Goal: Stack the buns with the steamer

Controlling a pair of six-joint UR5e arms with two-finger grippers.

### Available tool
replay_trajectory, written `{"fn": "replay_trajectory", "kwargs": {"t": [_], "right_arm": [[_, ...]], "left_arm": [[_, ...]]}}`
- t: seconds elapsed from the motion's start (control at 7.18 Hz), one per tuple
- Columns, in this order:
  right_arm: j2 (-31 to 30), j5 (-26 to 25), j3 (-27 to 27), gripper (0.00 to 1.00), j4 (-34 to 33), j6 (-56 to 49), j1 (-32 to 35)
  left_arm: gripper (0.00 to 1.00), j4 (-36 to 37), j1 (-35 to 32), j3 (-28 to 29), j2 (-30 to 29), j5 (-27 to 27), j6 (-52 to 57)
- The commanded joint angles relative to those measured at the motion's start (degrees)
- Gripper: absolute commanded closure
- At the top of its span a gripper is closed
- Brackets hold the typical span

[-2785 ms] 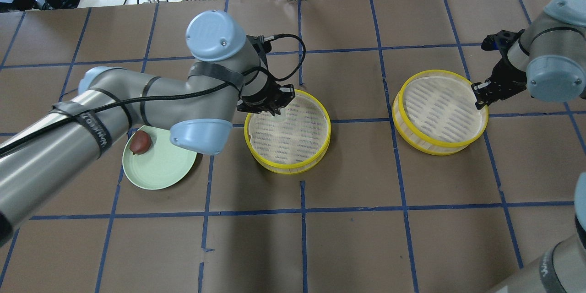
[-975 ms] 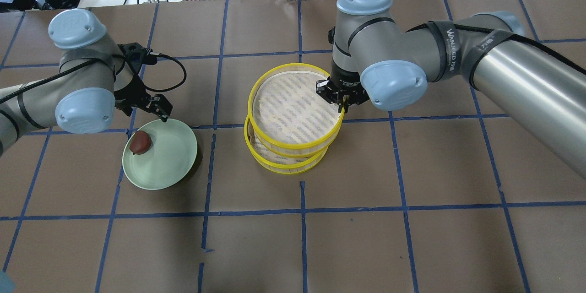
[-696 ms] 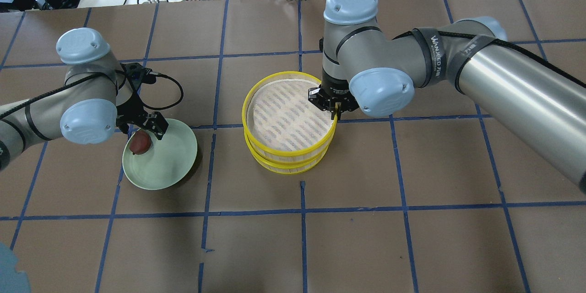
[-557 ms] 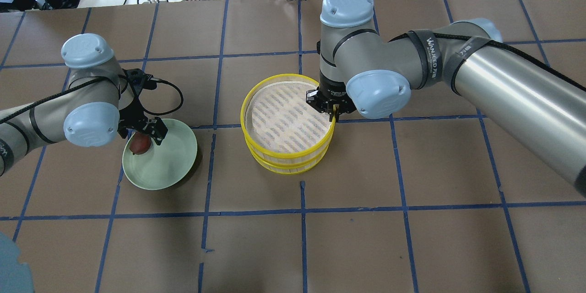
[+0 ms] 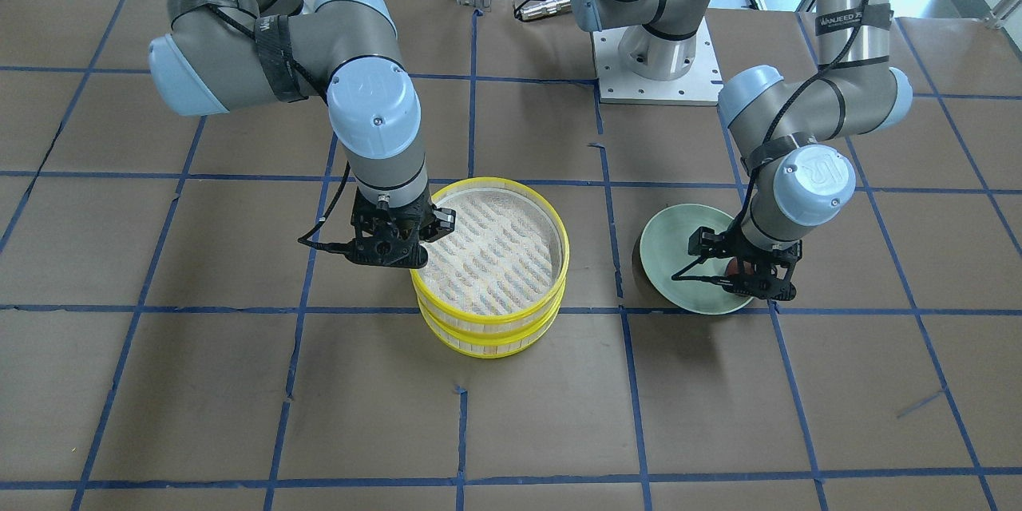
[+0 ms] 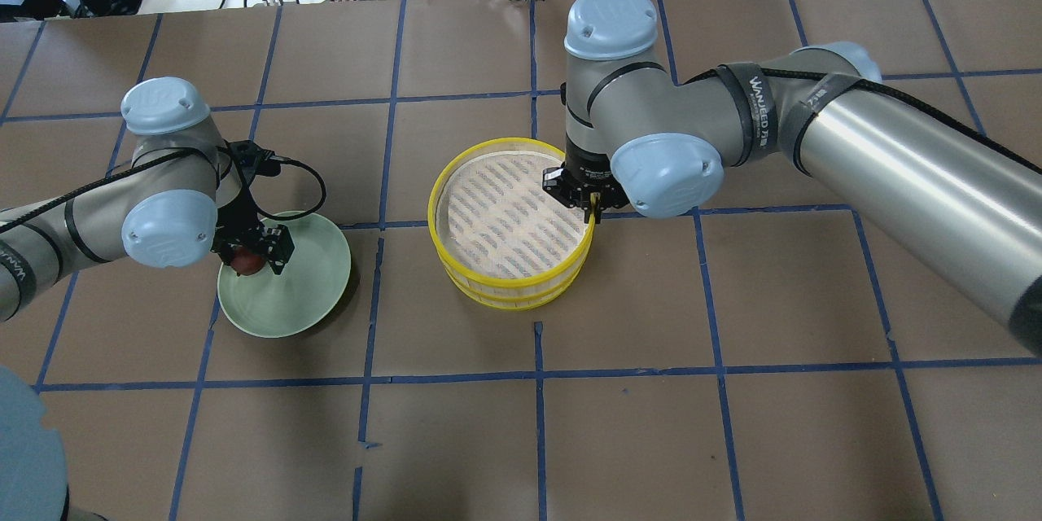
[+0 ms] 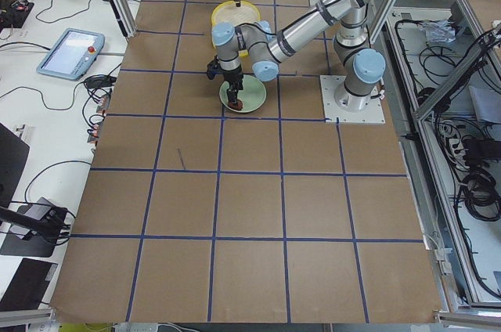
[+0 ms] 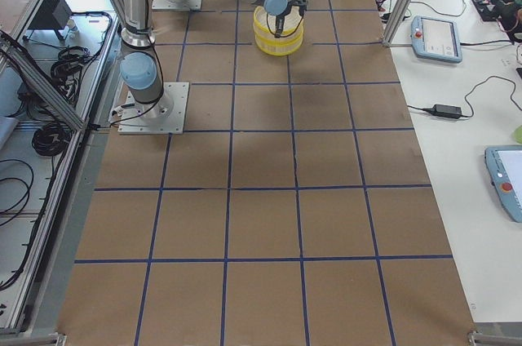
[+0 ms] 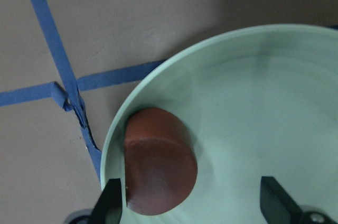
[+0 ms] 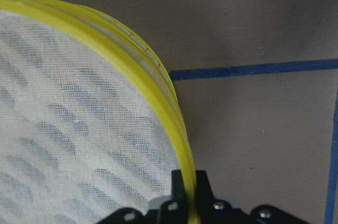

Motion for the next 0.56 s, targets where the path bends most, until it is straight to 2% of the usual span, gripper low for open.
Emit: {"fn": "replay_trajectory", "kwargs": {"t": [0.0,0.42], "right_arm": [[0.11,0.02,0.33,0.90,-0.53,0.09,0.00],[0.11,0.02,0.07,0.90,-1.14,0.18,0.00]], "left_arm": [[1.00,0.44,0.23,1.00,0.45,-0.08,-1.18],[1.00,-0.08,-1.00,4.16,4.48,-0.43,-4.79]]}}
